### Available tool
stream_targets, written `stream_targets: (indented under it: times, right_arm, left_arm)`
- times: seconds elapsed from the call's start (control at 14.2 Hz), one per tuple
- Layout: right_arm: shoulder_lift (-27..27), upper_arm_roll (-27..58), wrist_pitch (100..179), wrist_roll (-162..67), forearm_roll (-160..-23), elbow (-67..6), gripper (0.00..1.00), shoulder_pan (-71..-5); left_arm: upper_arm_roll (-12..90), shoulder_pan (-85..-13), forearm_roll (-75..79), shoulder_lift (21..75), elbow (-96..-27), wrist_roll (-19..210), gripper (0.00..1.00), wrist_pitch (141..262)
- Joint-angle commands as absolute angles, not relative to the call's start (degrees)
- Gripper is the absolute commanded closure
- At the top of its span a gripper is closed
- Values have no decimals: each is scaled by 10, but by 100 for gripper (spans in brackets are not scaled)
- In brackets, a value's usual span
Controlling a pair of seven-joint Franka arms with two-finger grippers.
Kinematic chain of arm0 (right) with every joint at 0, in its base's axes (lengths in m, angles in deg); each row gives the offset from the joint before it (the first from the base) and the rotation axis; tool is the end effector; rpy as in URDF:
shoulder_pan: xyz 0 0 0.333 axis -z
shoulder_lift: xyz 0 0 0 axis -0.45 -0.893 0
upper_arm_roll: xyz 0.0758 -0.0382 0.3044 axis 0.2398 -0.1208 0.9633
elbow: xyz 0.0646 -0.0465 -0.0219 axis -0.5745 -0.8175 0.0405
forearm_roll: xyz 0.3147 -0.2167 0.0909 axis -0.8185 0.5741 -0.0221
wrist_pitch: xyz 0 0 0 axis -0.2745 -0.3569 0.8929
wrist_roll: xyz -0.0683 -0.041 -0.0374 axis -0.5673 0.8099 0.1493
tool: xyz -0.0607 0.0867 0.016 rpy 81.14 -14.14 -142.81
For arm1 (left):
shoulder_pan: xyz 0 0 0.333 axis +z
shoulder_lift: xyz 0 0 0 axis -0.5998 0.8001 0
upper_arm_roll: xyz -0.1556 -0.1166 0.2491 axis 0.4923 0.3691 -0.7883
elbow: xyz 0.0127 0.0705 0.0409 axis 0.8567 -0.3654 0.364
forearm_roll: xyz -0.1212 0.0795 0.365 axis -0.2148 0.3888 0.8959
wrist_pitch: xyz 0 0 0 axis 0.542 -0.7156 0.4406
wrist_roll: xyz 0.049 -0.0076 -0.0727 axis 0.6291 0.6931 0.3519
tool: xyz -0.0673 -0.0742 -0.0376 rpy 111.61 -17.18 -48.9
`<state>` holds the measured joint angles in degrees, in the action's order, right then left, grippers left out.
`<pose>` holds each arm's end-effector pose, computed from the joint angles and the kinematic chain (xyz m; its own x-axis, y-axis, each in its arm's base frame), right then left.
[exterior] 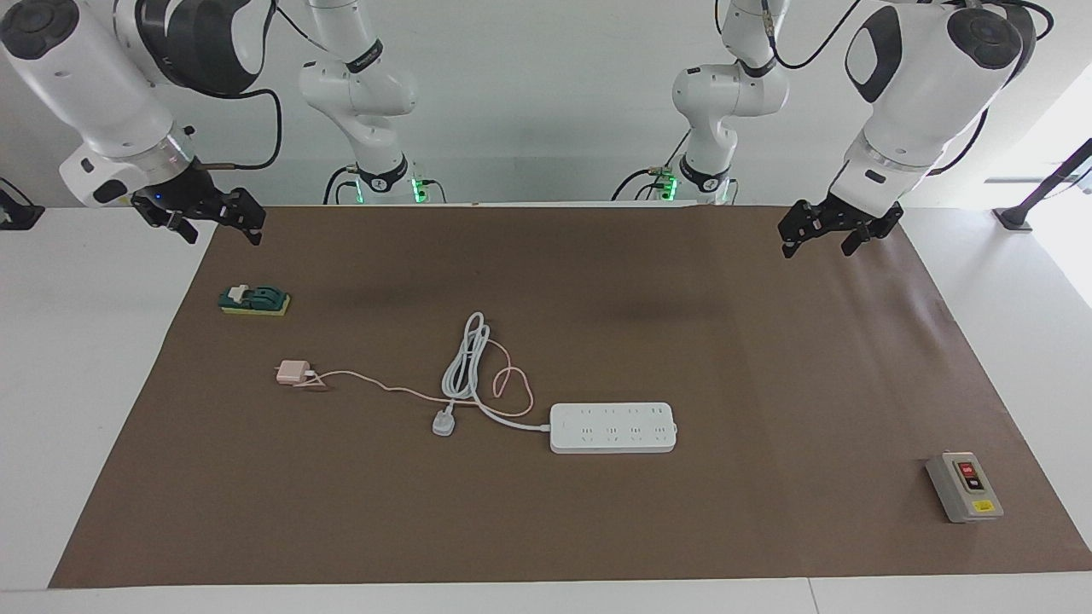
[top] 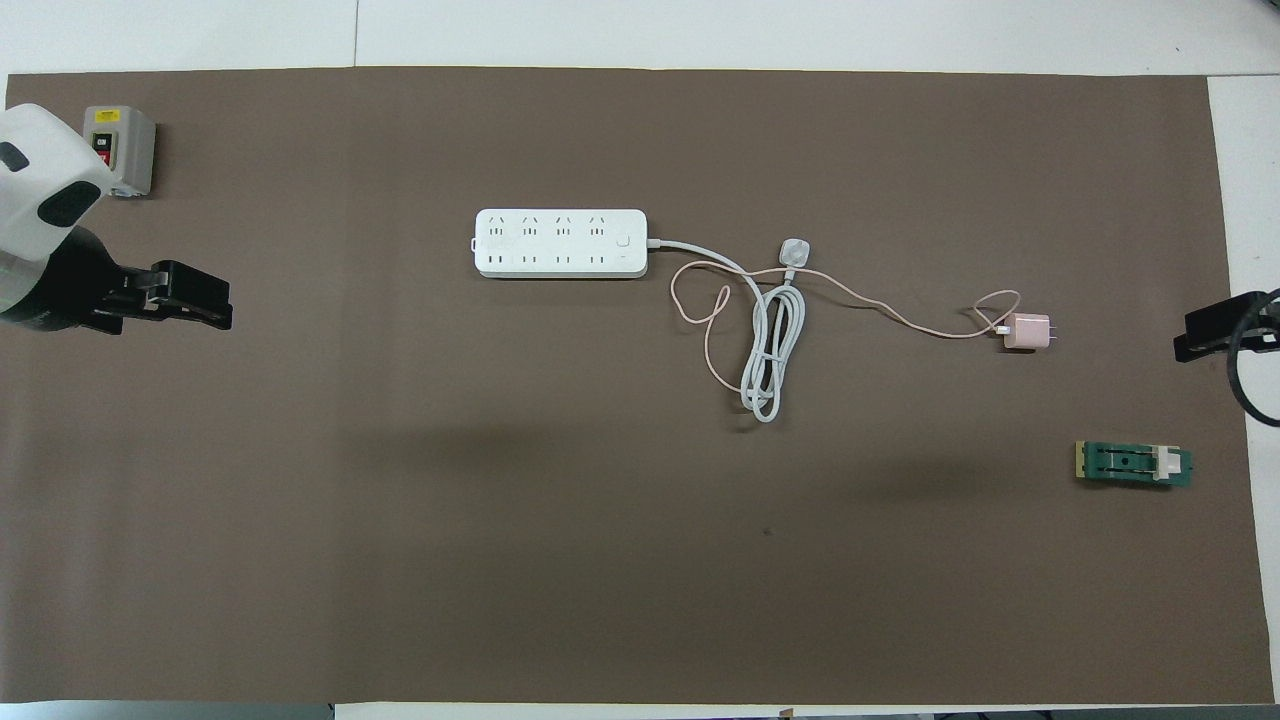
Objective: Plug charger into power strip
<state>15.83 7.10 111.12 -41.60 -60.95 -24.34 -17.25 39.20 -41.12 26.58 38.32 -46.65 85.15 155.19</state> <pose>0.5337 -0.1044 0.5629 0.9764 -0.1579 -0.1473 -0.1604 -0.9870 -0.0049 0.5516 -0.0714 0.5852 0.9976 -0.0403 -0.0560 -0.0396 -0.9991 0.0133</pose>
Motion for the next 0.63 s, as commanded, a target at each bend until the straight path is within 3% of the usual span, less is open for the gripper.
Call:
stream_targets:
  times: [0.0, 0.56]
  right_arm:
    - [121, 74, 1126, -332, -673, -253, 0, -124]
    - [36, 72, 1181, -57, -821, -270, 0, -76]
  left_arm:
    - [387, -418, 259, 387, -460, 845, 0, 1551]
    - [392, -419, 247, 398, -458, 846, 0, 1552]
